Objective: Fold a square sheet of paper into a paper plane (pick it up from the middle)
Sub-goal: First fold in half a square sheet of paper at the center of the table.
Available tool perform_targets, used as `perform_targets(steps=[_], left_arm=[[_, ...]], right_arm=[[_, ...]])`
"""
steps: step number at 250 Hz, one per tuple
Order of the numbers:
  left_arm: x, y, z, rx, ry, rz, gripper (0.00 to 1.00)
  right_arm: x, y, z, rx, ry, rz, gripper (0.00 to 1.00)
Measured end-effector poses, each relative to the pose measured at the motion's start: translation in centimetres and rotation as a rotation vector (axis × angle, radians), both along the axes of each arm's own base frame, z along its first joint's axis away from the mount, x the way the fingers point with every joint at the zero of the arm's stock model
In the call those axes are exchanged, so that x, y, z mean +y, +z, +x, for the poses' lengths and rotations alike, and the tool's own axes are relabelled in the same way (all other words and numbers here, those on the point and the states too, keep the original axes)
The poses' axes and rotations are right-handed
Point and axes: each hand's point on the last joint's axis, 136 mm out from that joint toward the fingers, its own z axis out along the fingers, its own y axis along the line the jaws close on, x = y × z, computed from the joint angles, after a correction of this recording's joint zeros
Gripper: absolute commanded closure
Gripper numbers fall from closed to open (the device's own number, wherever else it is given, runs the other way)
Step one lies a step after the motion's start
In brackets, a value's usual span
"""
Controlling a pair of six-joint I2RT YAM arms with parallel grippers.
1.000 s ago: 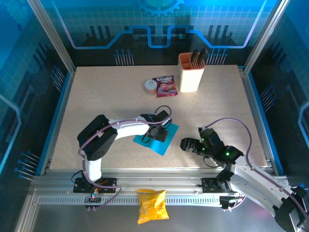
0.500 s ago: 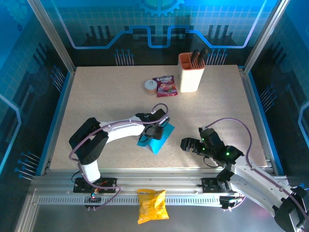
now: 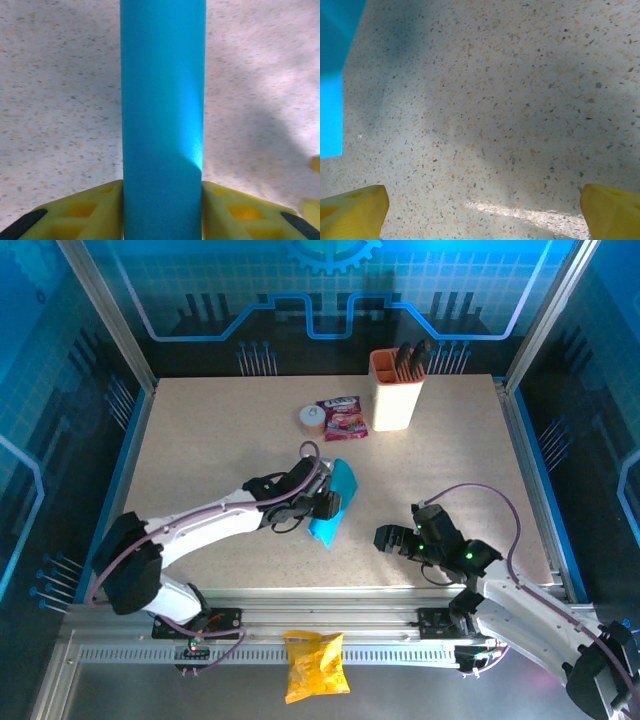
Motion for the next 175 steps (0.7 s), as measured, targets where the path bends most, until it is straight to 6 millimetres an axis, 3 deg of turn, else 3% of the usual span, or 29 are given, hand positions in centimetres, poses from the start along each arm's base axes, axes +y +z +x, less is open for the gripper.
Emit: perform_targets(steps=[27,65,86,148,175], left_arm=[[-0.4,-1.0,-1.1,0.032,0.027,-0.119,0.58],[0.6,-5.6,-3.0,0.131,0.108,-0.206,0.56],[1.3,-7.2,-3.6,0.163,0.146,-0.219,0.55],[1.6,-7.5,-3.0,0.133,0.213,-0.277,0.41],[2.0,-7.7,-2.7,0.121,0.236,-0.267,0.4]], right_arm=[[-0.1,-0.6,0.2,0.03,-0.002,-0.008,0.01],[0.1,-1.0,0.7,0.076,0.015,-0.008,0.01],[0.6,-0.6,1.3,0.08,0.031,0.006,0.01],[2.9,-0.2,3.2,0.099,0.098,0.078,0.02],[4.1,-0.3,3.8,0.107,0.13,0.111,0.05]])
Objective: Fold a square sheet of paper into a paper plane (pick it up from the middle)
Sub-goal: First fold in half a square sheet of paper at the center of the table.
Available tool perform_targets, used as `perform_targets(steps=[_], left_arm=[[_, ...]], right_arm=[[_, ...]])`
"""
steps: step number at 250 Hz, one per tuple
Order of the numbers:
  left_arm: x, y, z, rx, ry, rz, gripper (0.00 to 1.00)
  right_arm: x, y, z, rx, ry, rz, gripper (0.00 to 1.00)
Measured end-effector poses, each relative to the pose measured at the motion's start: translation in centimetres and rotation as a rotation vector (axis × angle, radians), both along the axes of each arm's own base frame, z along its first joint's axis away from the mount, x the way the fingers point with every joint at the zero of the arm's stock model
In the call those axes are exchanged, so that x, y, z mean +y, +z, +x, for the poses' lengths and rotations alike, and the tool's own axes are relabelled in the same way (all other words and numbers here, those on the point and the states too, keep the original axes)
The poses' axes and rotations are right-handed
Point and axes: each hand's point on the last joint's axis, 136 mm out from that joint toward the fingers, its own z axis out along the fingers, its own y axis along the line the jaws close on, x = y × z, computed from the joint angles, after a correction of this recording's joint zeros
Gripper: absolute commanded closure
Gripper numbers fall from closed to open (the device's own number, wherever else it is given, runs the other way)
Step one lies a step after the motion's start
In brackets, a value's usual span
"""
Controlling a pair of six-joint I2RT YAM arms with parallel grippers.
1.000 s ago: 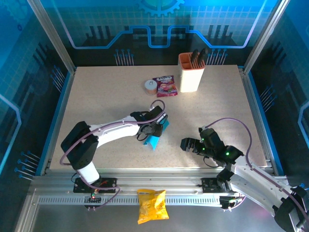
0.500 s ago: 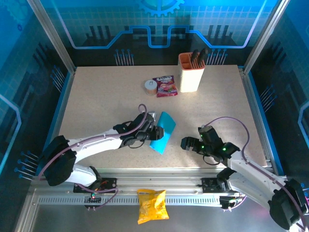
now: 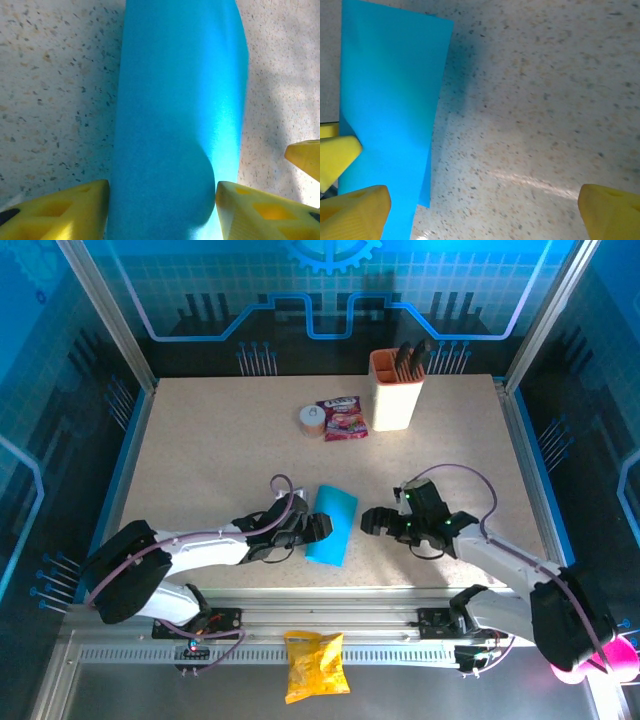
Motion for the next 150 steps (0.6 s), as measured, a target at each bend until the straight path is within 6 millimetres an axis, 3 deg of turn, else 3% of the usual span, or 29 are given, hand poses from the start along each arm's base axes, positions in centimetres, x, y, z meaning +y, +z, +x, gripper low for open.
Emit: perform_targets(steps=[150], left_arm=[[2.1,-1.1,1.0,-0.052,0.052,0.125,0.33]], right_arm=[[4.5,-0.2,2.8,0.025,0.068,0.157,0.27]])
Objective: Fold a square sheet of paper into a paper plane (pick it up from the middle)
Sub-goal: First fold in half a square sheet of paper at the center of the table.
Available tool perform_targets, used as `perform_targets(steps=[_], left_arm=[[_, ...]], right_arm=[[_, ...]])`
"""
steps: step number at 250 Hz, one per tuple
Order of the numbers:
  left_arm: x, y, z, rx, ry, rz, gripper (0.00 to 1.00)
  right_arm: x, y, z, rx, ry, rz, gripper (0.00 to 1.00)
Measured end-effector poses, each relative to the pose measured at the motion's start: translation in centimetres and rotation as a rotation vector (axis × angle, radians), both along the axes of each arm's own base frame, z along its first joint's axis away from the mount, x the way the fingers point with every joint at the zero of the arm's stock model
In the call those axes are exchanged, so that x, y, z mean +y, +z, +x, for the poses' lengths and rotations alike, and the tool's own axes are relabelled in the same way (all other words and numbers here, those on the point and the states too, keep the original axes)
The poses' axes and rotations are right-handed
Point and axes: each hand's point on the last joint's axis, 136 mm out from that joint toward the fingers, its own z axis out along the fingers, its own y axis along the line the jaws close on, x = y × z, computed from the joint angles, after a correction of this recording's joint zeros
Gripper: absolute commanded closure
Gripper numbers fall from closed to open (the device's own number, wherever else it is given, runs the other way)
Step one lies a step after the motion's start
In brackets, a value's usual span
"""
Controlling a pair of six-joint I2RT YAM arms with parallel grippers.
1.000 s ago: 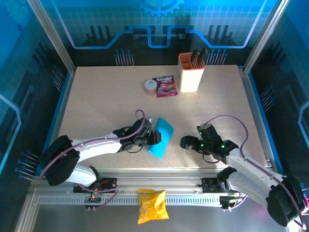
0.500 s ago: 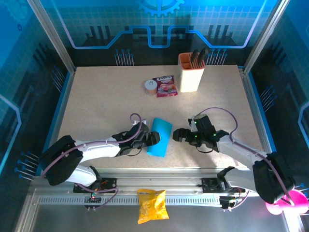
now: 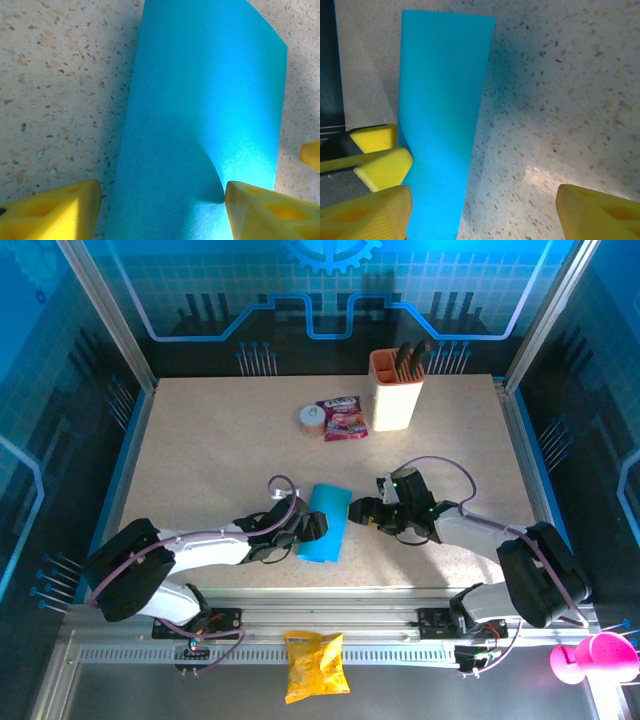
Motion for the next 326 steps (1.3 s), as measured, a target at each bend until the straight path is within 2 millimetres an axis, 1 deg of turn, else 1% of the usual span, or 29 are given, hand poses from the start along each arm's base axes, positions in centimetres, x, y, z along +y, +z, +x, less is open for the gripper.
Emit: perform_targets(steps=[14,61,92,116,143,164,210,222,248,287,303,326], left_arm=[[0.2,-0.1,0.0,-0.002,0.005,0.006,0.33],[0.8,-0.4,-0.2,-0.002,0.015,0.022,0.32],[1.0,0.0,-0.2,-0.014,0.02,0.018,0.32],[1.1,0.5,-0.2,-0.023,0.022,0.012,0.32],[1.1,1.0,-0.1,-0.036,0.025,0.001,0.31],[1.2,1.3,-0.1,-0.044,0.028,-0.003,0.31],[1.6,1.2,-0.5,-0.039,0.028,0.004,0.3],[1.6,1.2,-0.5,-0.038,0.026,0.008,0.29],[1.8,1.2,-0.7,-0.037,0.022,0.015,0.28],[2.4,1.5,-0.9,-0.037,0.013,0.036,0.19],[2.9,1.7,-0.9,-0.041,0.009,0.05,0.12],[3.8,2.0,-0.8,-0.04,-0.002,0.075,0.0]], right_arm=[[0.5,0.0,0.2,0.002,0.009,0.01,0.29],[2.2,0.1,1.0,0.004,0.032,0.031,0.33],[3.2,0.4,1.6,-0.002,0.044,0.049,0.36],[3.8,0.3,1.9,0.001,0.053,0.057,0.4],[4.4,-0.1,2.1,0.014,0.055,0.061,0.46],[4.8,-0.3,2.2,0.018,0.062,0.066,0.54],[5.5,-0.4,2.4,0.03,0.068,0.088,0.75],[5.6,-0.4,2.5,0.025,0.072,0.093,0.79],[5.8,-0.4,2.6,0.03,0.076,0.098,0.82],[6.2,-0.7,2.8,0.033,0.086,0.104,0.91],[6.3,-1.2,2.8,0.038,0.094,0.1,0.92],[6.5,-1.6,2.9,0.045,0.105,0.099,0.92]])
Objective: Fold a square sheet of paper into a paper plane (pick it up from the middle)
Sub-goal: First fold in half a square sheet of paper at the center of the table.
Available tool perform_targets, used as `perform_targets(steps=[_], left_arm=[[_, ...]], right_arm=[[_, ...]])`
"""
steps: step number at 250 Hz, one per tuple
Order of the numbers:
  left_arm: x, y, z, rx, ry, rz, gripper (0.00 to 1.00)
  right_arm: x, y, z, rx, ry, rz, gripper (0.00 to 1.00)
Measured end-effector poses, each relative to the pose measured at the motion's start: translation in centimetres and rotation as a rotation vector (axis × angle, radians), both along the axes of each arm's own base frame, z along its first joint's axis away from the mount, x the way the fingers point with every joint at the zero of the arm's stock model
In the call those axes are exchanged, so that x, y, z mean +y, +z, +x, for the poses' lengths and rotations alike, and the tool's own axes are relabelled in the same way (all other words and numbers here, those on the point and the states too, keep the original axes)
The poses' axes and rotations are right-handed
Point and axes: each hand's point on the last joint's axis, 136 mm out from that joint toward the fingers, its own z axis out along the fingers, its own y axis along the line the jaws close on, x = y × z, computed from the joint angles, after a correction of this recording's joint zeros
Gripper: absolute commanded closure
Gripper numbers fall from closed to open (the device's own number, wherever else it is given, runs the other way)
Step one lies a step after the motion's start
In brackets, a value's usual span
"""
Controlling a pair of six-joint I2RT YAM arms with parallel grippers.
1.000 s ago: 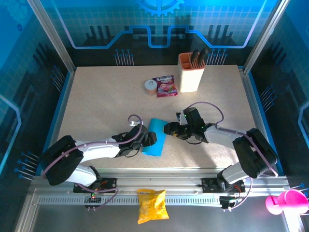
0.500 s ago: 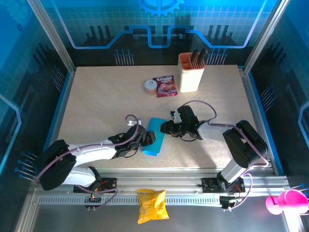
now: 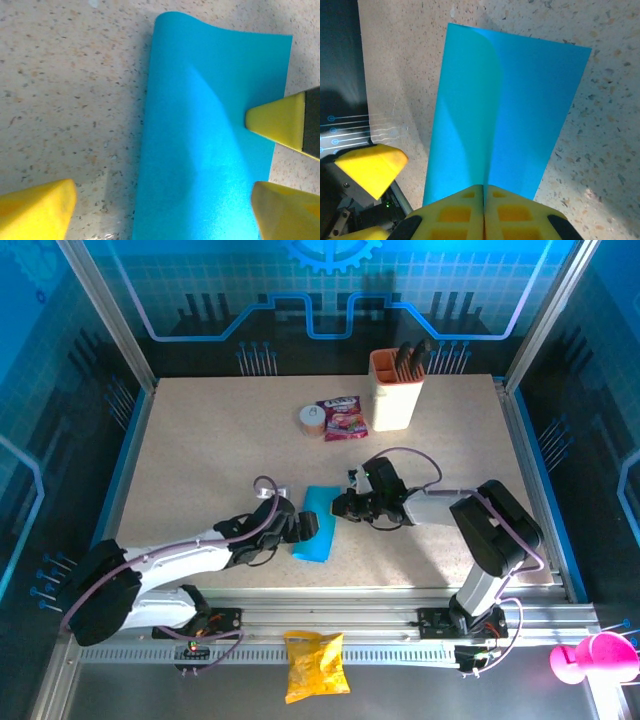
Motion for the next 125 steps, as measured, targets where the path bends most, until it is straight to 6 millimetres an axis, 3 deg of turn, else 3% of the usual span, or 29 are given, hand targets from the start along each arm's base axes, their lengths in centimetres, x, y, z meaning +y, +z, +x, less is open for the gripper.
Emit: perform_targets(steps=[64,125], left_arm=[[0.4,1.0,0.7,0.008,-0.109,0.092,0.0],[0.8,-0.9,0.3,0.053,-0.18,0.195,0.0]], right_arm=[[1.0,0.3,0.1,-0.012,0.038,0.007,0.9],[2.2,1.1,-0.1,-0.03,0.07,0.006,0.89]])
